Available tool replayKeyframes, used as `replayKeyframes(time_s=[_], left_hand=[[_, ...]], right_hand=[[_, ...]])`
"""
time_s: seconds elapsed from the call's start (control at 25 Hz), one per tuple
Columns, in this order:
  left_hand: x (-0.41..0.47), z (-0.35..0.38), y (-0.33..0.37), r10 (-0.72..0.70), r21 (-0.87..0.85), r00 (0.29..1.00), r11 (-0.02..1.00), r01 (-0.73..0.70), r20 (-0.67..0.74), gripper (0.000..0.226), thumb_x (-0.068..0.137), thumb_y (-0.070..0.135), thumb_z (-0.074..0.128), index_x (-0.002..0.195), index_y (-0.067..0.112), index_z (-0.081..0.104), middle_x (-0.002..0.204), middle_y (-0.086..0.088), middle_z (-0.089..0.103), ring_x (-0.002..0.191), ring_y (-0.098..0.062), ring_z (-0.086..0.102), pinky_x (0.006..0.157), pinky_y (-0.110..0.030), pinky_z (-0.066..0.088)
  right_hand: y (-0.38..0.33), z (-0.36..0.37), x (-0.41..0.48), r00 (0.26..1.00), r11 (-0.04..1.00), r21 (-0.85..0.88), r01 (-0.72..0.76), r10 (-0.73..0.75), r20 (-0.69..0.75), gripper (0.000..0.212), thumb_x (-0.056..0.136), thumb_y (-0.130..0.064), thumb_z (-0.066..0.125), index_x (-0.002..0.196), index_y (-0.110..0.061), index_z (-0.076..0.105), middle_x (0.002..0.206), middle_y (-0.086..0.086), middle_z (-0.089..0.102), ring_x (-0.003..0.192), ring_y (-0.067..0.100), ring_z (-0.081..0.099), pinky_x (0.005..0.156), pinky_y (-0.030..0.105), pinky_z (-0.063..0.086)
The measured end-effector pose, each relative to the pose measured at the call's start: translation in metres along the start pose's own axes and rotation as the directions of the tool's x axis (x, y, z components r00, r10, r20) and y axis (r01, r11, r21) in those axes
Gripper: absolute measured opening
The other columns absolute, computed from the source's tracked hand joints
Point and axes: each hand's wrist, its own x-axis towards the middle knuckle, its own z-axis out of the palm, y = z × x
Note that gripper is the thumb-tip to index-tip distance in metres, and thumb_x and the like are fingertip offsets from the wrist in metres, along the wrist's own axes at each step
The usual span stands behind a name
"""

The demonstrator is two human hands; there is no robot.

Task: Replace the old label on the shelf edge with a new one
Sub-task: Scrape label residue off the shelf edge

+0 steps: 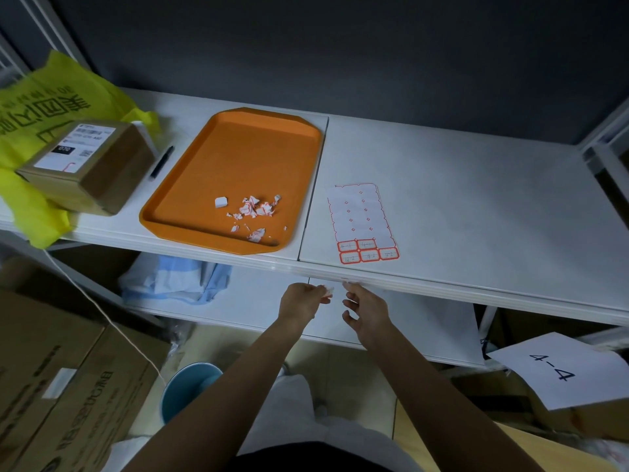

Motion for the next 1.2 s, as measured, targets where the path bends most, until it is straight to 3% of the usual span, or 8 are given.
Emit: replayKeyframes(time_s=[0.08, 0.24, 0.56, 0.84, 1.0, 1.2], left_hand=[[0.0, -0.001, 0.001, 0.0, -0.022, 1.0, 1.0, 0.0, -0.003, 0.019, 0.093, 0.036, 0.062, 0.091, 0.017, 0.063, 0.111, -0.005, 0.072, 0.081, -0.011, 0.059, 0.071, -0.023, 0.049], [0.0, -0.001, 0.002, -0.034, -0.091, 0.998, 0.995, 0.039, 0.057, 0.032, 0.092, 0.04, 0.062, 0.107, 0.013, 0.066, 0.116, -0.003, 0.07, 0.095, -0.013, 0.057, 0.083, -0.031, 0.05], [-0.002, 0.011, 0.008, -0.11, -0.153, 0.985, 0.98, 0.131, 0.134, 0.026, 0.093, 0.033, 0.064, 0.106, 0.011, 0.066, 0.118, -0.005, 0.069, 0.106, -0.018, 0.06, 0.088, -0.033, 0.05], [-0.002, 0.007, 0.008, -0.187, -0.171, 0.977, 0.964, 0.202, 0.097, 0.028, 0.093, 0.027, 0.061, 0.11, 0.005, 0.065, 0.118, -0.009, 0.066, 0.11, -0.022, 0.058, 0.088, -0.032, 0.048], [-0.004, 0.01, 0.005, -0.129, -0.12, 0.982, 0.982, 0.146, 0.141, 0.026, 0.088, 0.035, 0.069, 0.098, 0.01, 0.067, 0.113, -0.004, 0.066, 0.109, -0.021, 0.059, 0.092, -0.035, 0.051], [0.0, 0.01, 0.002, -0.065, -0.135, 0.998, 0.989, 0.068, 0.022, 0.017, 0.085, 0.032, 0.074, 0.081, 0.017, 0.067, 0.096, -0.002, 0.066, 0.093, -0.017, 0.061, 0.077, -0.025, 0.051]], right_hand=[[0.001, -0.001, 0.001, 1.0, 1.0, -0.028, -0.006, 0.006, -0.012, 0.023, 0.082, -0.027, 0.075, 0.096, -0.014, 0.062, 0.101, 0.006, 0.063, 0.096, 0.022, 0.061, 0.083, 0.034, 0.054], [0.003, -0.005, 0.004, 1.0, 0.996, -0.086, 0.012, -0.013, -0.012, 0.023, 0.082, -0.027, 0.075, 0.098, -0.014, 0.063, 0.1, 0.006, 0.063, 0.094, 0.022, 0.061, 0.086, 0.034, 0.055], [0.007, -0.004, 0.006, 0.997, 0.985, -0.165, 0.059, -0.067, -0.047, 0.015, 0.083, -0.026, 0.074, 0.085, -0.015, 0.064, 0.092, 0.006, 0.064, 0.089, 0.021, 0.062, 0.076, 0.029, 0.056], [0.014, -0.009, -0.002, 0.996, 0.962, -0.264, 0.068, -0.052, 0.068, 0.007, 0.088, -0.019, 0.068, 0.088, -0.014, 0.065, 0.087, 0.006, 0.064, 0.08, 0.02, 0.062, 0.08, 0.034, 0.054], [0.014, -0.011, -0.004, 0.994, 0.955, -0.283, 0.089, -0.067, 0.088, 0.011, 0.089, -0.022, 0.067, 0.082, -0.014, 0.064, 0.083, 0.007, 0.064, 0.076, 0.02, 0.061, 0.074, 0.032, 0.052], [0.013, -0.01, -0.003, 0.983, 0.917, -0.364, 0.163, -0.121, 0.134, 0.013, 0.087, -0.027, 0.069, 0.079, -0.018, 0.066, 0.08, 0.007, 0.065, 0.071, 0.018, 0.06, 0.064, 0.026, 0.05]])
